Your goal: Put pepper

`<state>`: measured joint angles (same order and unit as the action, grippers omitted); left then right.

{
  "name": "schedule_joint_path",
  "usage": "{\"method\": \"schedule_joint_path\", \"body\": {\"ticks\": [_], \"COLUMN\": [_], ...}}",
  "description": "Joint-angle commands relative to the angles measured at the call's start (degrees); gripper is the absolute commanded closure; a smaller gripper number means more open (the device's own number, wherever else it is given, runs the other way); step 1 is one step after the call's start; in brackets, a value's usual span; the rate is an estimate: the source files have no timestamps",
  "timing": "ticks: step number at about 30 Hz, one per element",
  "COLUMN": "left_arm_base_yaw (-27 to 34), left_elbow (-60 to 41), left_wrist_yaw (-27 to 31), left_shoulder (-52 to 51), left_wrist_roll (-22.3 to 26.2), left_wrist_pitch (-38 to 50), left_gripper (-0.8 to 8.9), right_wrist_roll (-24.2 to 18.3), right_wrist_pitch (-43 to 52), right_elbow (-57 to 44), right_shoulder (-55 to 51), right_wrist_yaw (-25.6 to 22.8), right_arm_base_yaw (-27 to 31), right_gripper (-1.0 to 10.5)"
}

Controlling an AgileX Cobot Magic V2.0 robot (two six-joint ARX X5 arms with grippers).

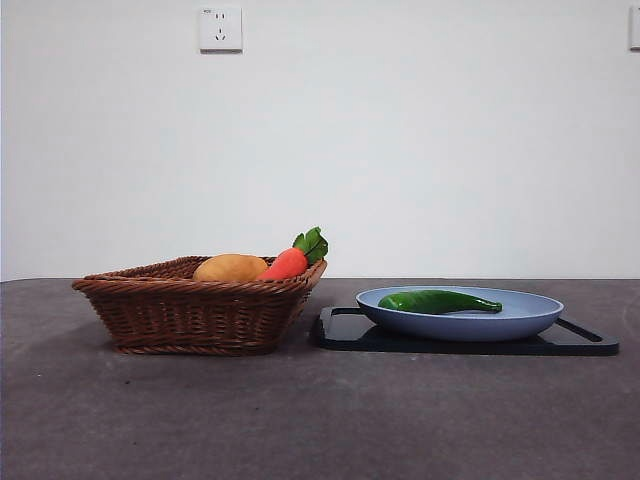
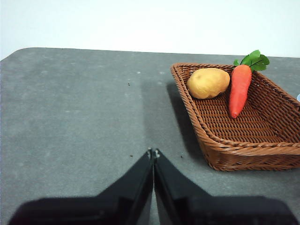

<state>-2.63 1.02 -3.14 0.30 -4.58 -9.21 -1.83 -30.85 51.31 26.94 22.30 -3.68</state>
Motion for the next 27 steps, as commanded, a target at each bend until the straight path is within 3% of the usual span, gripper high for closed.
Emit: {"method": "schedule_joint_path", "body": {"ticks": [1, 9, 12, 19, 27], "left_arm_base_yaw": [0.13, 0.11, 0.11, 0.11, 0.11], "left_elbow": [-0.59, -0.59, -0.59, -0.59, -0.59], "left_wrist_yaw": [0.0, -0.02, 0.0, 0.0, 0.0], "left_shoulder": [-0.22, -0.22, -0.22, -0.22, -0.22], "left_wrist_roll": [-0.35, -0.35, -0.35, -0.35, -0.35], "left_wrist_pitch": [0.61, 0.61, 0.61, 0.61, 0.59], "left_gripper": [8.05, 8.05, 8.05, 8.05, 8.06], "right_wrist_roll": [-0.44, 2.56, 4.0, 6.21, 8.66], "right_wrist_pitch": [8.37, 25.55, 28.65, 29.42, 25.88], "right_elbow": [-7.87, -32.46, -38.99, -48.04, -50.84], "right_shoulder": [-4.22, -17.22, -21.03, -26.32, -26.97], "right_wrist_yaw": [-0.81, -13.9, -16.5, -16.85, -16.7], "right_arm_base_yaw": [0.87, 1.49, 1.49, 1.49, 1.49], "right_gripper": [9.4, 9.4, 9.4, 9.4, 9.4]}}
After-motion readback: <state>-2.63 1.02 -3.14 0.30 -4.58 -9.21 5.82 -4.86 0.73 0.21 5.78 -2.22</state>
